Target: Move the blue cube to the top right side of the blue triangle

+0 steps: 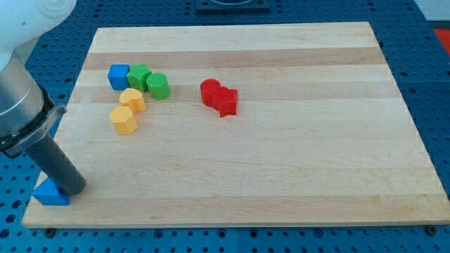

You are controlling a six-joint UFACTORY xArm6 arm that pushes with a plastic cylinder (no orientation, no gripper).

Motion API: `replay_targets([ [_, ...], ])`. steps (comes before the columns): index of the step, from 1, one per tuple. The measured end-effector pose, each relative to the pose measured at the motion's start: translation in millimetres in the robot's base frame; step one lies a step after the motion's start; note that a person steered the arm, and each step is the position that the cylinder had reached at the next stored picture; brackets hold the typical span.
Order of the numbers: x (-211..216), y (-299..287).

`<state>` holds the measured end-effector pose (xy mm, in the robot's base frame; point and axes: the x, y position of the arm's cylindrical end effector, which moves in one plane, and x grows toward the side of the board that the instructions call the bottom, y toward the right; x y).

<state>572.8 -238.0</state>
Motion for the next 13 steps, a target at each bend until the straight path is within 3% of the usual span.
replay_targets([
  [2, -101.1, -60.2],
  [3, -180.5, -63.9],
  [4, -264.1, -61.3],
  [5, -304.7, -15.3],
  [6, -300.2, 41.5],
  [8, -257.0, 23.2],
  [11, -195.8, 41.5],
  [13, -160.2, 5.5],
])
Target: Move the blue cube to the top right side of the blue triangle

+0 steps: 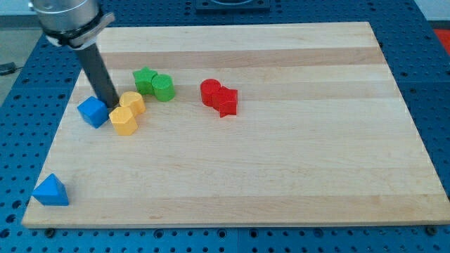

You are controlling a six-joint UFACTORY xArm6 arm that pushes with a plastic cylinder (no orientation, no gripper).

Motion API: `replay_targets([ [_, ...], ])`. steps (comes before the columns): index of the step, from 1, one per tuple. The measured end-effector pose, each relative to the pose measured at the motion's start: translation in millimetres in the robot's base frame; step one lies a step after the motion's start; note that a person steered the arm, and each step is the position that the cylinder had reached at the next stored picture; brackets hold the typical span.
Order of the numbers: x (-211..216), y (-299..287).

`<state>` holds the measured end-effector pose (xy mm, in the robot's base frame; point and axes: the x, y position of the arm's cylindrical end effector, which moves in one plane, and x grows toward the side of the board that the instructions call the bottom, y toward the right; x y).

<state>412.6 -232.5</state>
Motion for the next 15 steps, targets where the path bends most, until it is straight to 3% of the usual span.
replay_targets([
  [5, 41.5, -36.2],
  [7, 37.8, -72.0],
  [12, 97.6, -49.8],
  [14, 45.1, -43.2],
  [15, 48.8, -18.2],
])
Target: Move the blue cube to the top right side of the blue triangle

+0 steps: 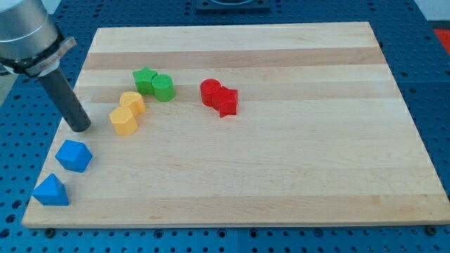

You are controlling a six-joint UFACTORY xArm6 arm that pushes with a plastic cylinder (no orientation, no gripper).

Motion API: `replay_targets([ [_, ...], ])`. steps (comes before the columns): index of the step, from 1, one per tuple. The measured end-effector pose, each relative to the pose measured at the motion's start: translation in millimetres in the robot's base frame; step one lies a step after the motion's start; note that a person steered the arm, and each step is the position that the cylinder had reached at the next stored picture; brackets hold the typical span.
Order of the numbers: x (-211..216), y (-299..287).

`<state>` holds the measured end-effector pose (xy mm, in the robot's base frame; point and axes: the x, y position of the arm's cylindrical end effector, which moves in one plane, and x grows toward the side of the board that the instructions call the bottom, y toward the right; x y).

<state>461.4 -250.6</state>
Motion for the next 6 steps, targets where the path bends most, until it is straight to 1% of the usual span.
replay_targets([
  [3, 53.9, 2.1],
  [5, 72.8, 0.3],
  [6, 72.8, 0.3],
])
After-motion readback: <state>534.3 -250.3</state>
